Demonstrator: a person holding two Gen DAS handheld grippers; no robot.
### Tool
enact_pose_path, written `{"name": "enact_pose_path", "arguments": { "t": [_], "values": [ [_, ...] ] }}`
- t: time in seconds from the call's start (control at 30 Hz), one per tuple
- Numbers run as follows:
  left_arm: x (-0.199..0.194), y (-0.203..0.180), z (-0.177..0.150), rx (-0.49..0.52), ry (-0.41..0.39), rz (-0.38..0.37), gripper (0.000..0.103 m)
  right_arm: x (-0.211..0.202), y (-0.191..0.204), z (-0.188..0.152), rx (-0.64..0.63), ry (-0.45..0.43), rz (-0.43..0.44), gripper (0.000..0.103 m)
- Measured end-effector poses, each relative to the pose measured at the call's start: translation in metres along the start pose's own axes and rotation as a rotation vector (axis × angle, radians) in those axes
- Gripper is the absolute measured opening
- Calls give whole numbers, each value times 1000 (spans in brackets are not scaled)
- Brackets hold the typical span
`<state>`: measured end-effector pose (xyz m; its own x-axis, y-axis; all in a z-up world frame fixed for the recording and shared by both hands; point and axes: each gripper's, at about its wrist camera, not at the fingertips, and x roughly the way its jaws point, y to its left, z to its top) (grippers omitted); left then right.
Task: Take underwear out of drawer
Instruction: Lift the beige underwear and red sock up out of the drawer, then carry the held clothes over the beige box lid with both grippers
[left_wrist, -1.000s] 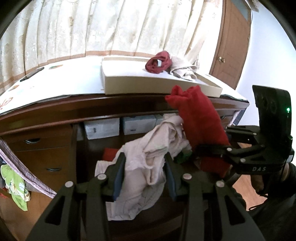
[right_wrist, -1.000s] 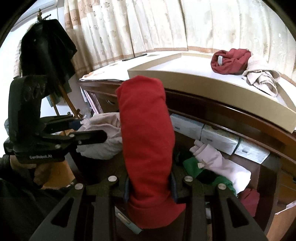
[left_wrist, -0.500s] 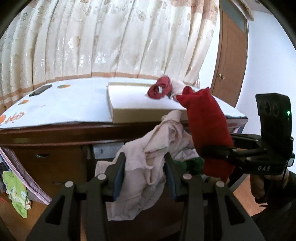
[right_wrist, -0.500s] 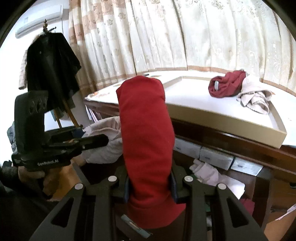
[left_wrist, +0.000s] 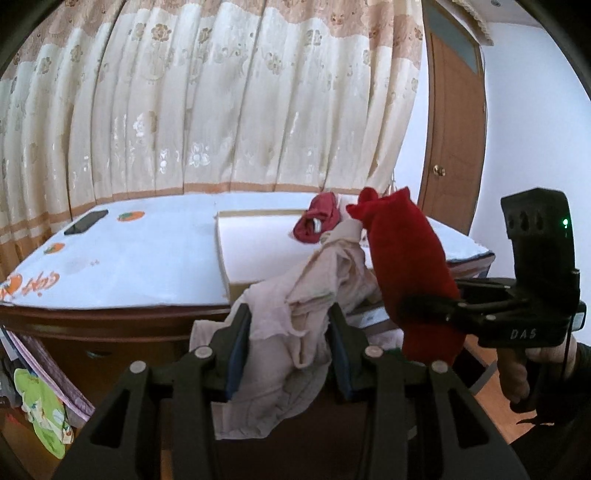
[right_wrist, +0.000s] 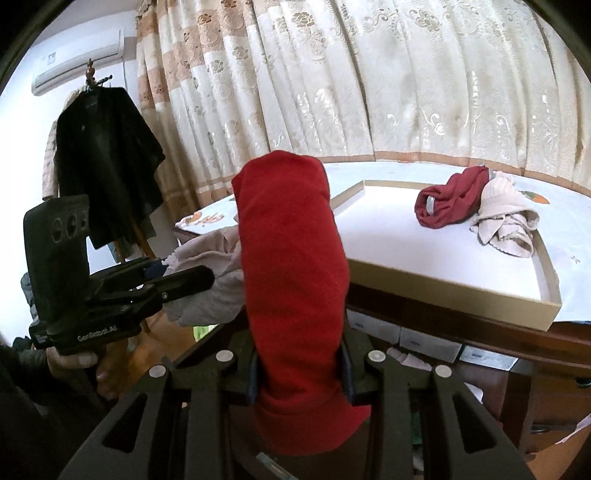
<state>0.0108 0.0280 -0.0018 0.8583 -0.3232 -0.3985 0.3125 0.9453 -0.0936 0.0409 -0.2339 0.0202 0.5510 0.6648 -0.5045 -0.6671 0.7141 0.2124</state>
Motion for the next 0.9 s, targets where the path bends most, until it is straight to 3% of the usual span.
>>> {"name": "enact_pose_path", "arguments": {
  "t": [0.33, 0.9],
  "values": [
    [10, 2, 29, -27, -30, 5, 39, 3, -3, 17, 21, -17, 3, 35],
    [44, 5, 87, -66, -58, -14, 39, 30, -43, 70, 127, 7, -5, 35]
  ]
}}
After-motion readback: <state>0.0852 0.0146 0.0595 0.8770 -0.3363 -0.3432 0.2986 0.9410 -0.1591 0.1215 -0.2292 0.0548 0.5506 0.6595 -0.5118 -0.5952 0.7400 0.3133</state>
